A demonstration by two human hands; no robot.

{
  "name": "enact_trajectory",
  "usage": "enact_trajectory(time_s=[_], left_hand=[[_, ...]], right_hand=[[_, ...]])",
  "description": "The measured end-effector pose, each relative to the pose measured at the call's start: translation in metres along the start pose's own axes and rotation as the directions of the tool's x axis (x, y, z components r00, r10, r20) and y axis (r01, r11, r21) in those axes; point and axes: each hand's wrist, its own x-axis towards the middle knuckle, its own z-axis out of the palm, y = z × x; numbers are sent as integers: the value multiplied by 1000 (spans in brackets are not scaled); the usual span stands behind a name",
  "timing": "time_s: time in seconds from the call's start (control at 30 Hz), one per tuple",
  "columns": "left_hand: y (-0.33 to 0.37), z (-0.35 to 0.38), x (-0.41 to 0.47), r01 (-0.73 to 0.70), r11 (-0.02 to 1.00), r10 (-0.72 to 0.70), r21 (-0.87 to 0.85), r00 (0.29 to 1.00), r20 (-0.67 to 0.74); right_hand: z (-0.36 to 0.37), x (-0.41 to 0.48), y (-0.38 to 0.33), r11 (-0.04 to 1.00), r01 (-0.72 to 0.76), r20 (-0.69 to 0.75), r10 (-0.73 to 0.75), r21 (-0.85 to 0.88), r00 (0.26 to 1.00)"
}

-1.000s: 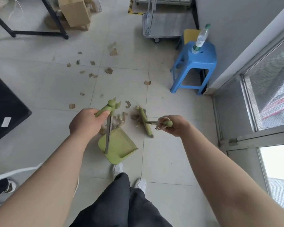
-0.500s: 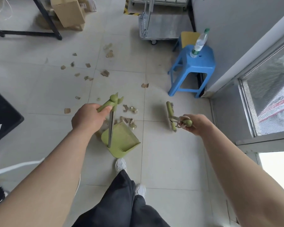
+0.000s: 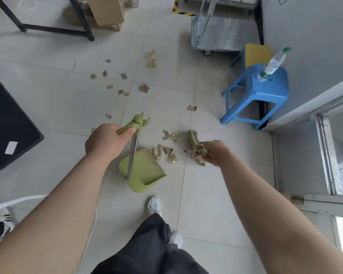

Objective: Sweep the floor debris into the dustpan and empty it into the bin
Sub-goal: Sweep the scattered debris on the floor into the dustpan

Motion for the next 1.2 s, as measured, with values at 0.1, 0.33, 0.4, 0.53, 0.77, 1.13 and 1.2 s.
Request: enact_trajectory(time_s=[0.1, 0.33, 0.4, 0.53, 0.77, 1.13, 1.2], left_hand=[[-6, -13, 16, 6, 1000, -6, 8, 1000, -19], [-14, -33, 40, 41, 999, -41, -3, 998, -51], [-9, -35, 43, 39, 999, -40, -10, 998, -53], [10, -35, 53, 23, 999, -26, -45, 998, -62], [60, -20, 77, 50, 996, -57, -69, 993, -103], [144, 25, 115, 220, 964, -243, -150, 957, -157], [154, 31, 118, 249, 954, -277, -169, 945, -172]], right_hand=[[32, 4, -9, 999, -1, 53, 3, -39, 999], [42, 20, -38, 1000, 10, 136, -8, -14, 991], [25, 19, -47, 990, -15, 152, -7, 142, 988], [-20, 19, -70, 977, 45, 173, -82, 208, 981], [-85, 51, -127, 970, 41, 24, -49, 240, 999], [-110, 154, -220, 999, -18, 32, 19, -34, 999], [-98, 161, -230, 995, -23, 83, 31, -97, 996]])
